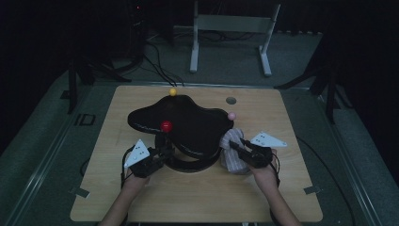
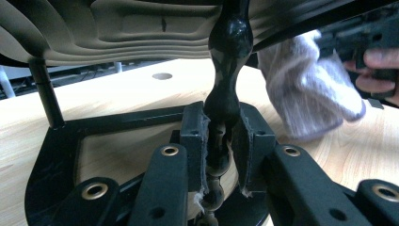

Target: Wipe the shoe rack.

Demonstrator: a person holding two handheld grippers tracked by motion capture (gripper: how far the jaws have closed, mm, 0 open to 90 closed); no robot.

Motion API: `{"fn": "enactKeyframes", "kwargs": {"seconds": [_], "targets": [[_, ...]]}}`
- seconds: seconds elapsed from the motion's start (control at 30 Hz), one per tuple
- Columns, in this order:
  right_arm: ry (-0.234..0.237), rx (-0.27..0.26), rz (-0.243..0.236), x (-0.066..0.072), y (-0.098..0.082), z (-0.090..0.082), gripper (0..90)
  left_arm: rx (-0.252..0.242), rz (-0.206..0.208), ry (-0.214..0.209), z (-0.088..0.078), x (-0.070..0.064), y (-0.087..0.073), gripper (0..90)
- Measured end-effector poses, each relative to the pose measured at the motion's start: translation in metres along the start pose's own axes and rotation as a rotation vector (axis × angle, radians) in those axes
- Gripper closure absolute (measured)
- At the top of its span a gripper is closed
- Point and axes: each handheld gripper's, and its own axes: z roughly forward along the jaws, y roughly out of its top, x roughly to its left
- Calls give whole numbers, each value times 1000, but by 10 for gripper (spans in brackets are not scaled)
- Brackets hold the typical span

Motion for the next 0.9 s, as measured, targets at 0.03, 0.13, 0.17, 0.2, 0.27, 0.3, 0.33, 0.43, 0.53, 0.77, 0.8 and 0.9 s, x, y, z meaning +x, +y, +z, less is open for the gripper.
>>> {"fn": "enactKeyframes", "kwargs": {"seconds": [0.03,0.13,0.17,0.2,0.27,0.3,0.33,0.43,0.53,0.77,0.8,0.9], "targets": [[-8,-7,-6,0,4,-3,705,2,0,1,0,0,0,756],[10,-48,-3,7,16,-18,704,3,0,3,0,0,0,756],[21,-60,-8,11,19,-23,704,3,0,3,0,0,0,756],[40,-72,-18,16,22,-29,704,3,1,3,0,0,0,756],[72,-100,-34,26,28,-40,704,5,2,4,0,0,1,756],[91,-115,-38,30,30,-45,704,6,3,5,0,-1,1,756],[117,-128,-33,35,33,-50,704,6,3,5,0,-1,1,756],[174,-153,-53,47,40,-60,703,5,5,3,0,0,1,756],[207,-154,-65,58,42,-61,703,7,7,4,0,0,1,756],[198,-120,-58,58,34,-46,704,10,2,8,0,0,1,756],[193,-114,-58,58,32,-44,704,11,3,9,0,0,1,756],[183,-93,-41,53,28,-39,704,13,4,11,0,0,2,757]]}}
